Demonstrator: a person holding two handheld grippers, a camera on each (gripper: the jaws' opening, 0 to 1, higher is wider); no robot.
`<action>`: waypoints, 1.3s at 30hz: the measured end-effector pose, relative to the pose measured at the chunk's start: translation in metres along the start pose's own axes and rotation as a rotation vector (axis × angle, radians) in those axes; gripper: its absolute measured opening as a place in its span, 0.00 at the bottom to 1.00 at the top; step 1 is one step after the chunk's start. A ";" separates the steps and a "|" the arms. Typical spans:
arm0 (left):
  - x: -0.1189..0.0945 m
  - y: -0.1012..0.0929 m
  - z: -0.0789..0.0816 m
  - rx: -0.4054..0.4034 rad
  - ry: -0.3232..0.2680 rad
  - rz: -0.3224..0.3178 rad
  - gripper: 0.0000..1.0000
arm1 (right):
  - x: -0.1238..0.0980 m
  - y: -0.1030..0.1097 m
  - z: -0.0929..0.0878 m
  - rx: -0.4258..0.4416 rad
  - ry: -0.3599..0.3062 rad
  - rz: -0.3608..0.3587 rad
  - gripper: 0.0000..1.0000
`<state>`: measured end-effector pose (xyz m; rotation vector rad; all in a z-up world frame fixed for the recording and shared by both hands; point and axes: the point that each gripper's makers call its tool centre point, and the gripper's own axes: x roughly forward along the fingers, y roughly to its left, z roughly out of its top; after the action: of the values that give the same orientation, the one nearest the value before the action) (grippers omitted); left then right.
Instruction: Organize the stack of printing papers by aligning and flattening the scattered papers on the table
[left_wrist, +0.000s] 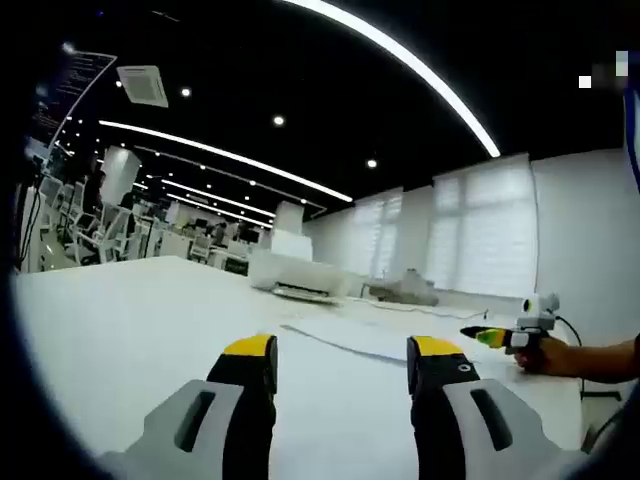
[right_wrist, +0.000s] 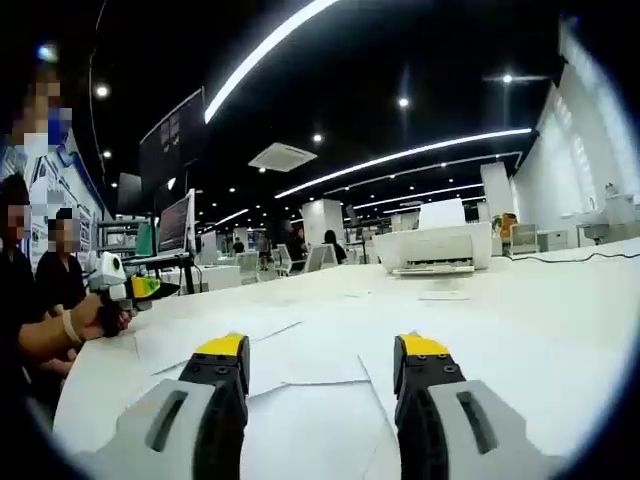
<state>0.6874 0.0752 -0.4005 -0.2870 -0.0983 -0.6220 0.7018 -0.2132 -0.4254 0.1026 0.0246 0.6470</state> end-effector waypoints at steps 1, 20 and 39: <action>0.000 0.000 0.000 0.000 0.001 -0.001 0.55 | 0.000 -0.001 -0.001 -0.001 0.004 -0.003 0.53; -0.034 -0.021 0.023 0.079 0.127 -0.056 0.68 | -0.041 0.020 0.029 0.050 0.053 -0.057 0.58; -0.115 -0.038 0.037 0.228 0.325 0.029 0.75 | -0.126 0.057 0.040 -0.174 0.254 -0.128 0.57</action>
<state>0.5715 0.1213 -0.3768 0.0348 0.1467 -0.6156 0.5688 -0.2474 -0.3809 -0.1485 0.2173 0.5284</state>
